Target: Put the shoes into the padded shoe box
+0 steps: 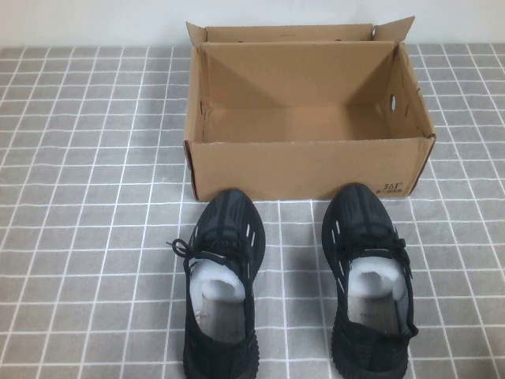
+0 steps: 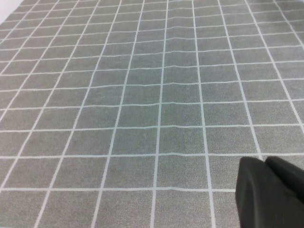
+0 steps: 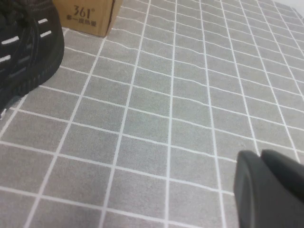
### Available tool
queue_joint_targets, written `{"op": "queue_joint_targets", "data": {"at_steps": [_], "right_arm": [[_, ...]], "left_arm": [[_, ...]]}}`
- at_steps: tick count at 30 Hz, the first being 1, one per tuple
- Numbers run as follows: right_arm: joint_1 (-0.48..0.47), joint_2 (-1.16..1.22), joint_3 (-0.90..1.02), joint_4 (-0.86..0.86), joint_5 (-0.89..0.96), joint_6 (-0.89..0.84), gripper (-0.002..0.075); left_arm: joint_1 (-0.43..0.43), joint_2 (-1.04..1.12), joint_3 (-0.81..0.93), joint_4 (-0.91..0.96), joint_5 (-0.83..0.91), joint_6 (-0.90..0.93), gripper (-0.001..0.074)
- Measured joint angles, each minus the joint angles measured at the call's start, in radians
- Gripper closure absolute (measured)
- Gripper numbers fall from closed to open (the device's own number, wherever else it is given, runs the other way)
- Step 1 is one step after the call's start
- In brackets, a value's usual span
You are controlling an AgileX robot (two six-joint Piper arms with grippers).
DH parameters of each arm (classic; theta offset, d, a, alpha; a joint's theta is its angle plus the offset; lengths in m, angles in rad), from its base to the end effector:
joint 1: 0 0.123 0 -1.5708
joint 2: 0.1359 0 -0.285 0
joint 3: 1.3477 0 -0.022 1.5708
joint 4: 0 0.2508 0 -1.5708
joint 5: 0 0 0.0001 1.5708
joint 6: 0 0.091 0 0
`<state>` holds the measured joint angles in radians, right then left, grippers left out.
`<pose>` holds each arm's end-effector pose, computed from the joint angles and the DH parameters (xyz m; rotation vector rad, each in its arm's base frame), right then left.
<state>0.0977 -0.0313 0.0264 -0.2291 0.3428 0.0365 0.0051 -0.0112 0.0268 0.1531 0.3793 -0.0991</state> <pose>0.0528 -0.0018 0.1759 -0.1970 1.8036 -0.1275 0.0524 0.0054 0.1711 -0.0031 1.8749 0.0862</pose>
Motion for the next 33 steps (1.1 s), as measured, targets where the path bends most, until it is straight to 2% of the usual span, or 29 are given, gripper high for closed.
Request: {"op": "queue_joint_targets", "data": {"at_steps": [5,33], "right_arm": [[0.000,0.000,0.000,0.008,0.000,0.065,0.0733],[0.000,0.000,0.000,0.002,0.000,0.070,0.0733]], "left_arm": [[0.000,0.000,0.000,0.000,0.000,0.000,0.0741],[-0.027,0.000,0.000,0.000,0.000,0.000,0.0741]]}}
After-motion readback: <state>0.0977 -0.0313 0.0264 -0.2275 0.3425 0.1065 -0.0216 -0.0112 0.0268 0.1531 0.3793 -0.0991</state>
